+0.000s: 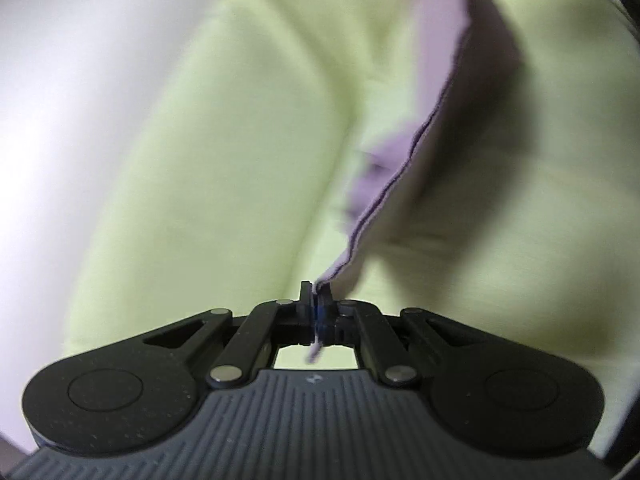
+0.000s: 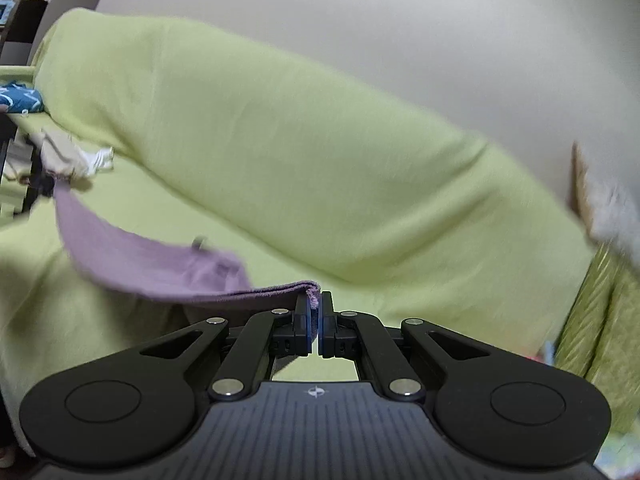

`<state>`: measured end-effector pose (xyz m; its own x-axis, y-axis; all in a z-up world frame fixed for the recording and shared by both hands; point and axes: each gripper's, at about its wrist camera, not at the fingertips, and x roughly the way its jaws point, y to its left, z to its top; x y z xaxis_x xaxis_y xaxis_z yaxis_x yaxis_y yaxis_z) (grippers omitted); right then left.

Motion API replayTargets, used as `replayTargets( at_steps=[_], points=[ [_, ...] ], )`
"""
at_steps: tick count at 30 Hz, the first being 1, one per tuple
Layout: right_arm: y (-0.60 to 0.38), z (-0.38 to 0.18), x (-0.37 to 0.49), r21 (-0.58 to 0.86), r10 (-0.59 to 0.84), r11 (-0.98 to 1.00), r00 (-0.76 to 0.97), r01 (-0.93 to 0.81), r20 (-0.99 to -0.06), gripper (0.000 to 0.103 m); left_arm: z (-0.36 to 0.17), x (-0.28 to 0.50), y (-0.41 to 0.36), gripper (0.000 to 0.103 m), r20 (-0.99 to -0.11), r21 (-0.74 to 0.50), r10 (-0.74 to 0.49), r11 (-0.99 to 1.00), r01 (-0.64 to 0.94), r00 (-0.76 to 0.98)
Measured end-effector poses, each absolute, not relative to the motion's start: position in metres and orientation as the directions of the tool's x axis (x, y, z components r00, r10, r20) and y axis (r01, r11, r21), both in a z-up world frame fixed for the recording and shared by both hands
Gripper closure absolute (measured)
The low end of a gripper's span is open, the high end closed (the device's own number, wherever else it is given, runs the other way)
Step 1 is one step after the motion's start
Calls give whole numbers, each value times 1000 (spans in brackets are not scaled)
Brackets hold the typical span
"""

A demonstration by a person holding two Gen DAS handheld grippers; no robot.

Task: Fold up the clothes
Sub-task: 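Grasp the top's hem corners with both grippers and lift it up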

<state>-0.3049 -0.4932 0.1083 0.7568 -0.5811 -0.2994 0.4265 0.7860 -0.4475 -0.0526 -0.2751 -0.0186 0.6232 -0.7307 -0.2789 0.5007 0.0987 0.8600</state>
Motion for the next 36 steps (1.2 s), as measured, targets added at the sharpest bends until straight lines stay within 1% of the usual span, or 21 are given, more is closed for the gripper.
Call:
replayTargets(
  at_steps=[4, 8, 11, 14, 15, 18, 20, 22, 23, 24, 25, 26, 27, 28, 29, 30, 32, 33, 35, 36],
  points=[
    [-480, 169, -316, -502, -600, 733, 784, 459, -159, 103, 94, -41, -266, 101, -136, 835, -743, 270, 480, 655],
    [-467, 232, -332, -517, -595, 703, 802, 489, -51, 103, 196, -42, -258, 101, 8, 793, -720, 428, 434, 694],
    [-455, 269, -343, -527, -585, 687, 811, 500, 7, 103, 251, -56, -247, 101, 90, 760, -698, 509, 404, 710],
    [-452, 296, -348, -517, -571, 693, 820, 502, 31, 103, 287, -76, -231, 101, 131, 741, -689, 545, 391, 713],
    [-454, 303, -348, -511, -565, 699, 824, 500, 33, 103, 294, -81, -226, 101, 136, 737, -687, 552, 390, 714],
    [-467, 313, -336, -485, -546, 731, 838, 481, 8, 103, 305, -86, -216, 101, 113, 724, -676, 558, 406, 728],
    [-481, 312, -317, -465, -535, 757, 844, 459, -36, 103, 298, -78, -220, 101, 56, 718, -664, 546, 432, 746],
    [-502, 302, -286, -463, -535, 774, 837, 431, -114, 103, 285, -63, -232, 101, -11, 715, -641, 532, 455, 767],
    [-510, 295, -271, -459, -540, 778, 830, 429, -140, 103, 276, -53, -242, 101, -49, 715, -625, 523, 464, 779],
    [-515, 290, -259, -449, -545, 780, 825, 436, -146, 103, 267, -43, -252, 101, -87, 715, -607, 514, 474, 790],
    [-516, 288, -255, -424, -524, 796, 842, 432, -126, 103, 264, -40, -255, 101, -88, 702, -619, 517, 489, 781],
    [-514, 289, -255, -390, -485, 820, 871, 418, -85, 103, 261, -38, -258, 101, -89, 690, -630, 519, 504, 771],
    [-517, 286, -249, -390, -482, 821, 872, 417, -82, 103, 258, -35, -261, 101, -90, 678, -642, 521, 519, 762],
    [-522, 281, -237, -416, -506, 805, 856, 424, -105, 103, 256, -33, -265, 101, -61, 690, -644, 525, 498, 763],
    [-529, 277, -228, -424, -528, 794, 840, 436, -123, 103, 254, -25, -275, 101, -57, 705, -617, 532, 470, 785],
    [-537, 274, -221, -420, -548, 787, 825, 452, -138, 103, 254, -15, -284, 101, -75, 701, -590, 542, 464, 804],
    [-548, 273, -228, -357, -529, 814, 838, 458, -132, 103, 263, -4, -285, 101, -93, 651, -605, 564, 508, 791],
    [-553, 274, -233, -318, -512, 831, 850, 455, -123, 103, 267, -4, -283, 101, -70, 646, -613, 573, 504, 787],
    [-558, 271, -236, -321, -517, 829, 846, 458, -128, 103, 270, -5, -282, 101, -38, 652, -616, 582, 487, 787],
    [-559, 269, -235, -335, -521, 824, 843, 456, -135, 103, 271, -6, -283, 101, -42, 652, -621, 577, 493, 783]
  ],
)
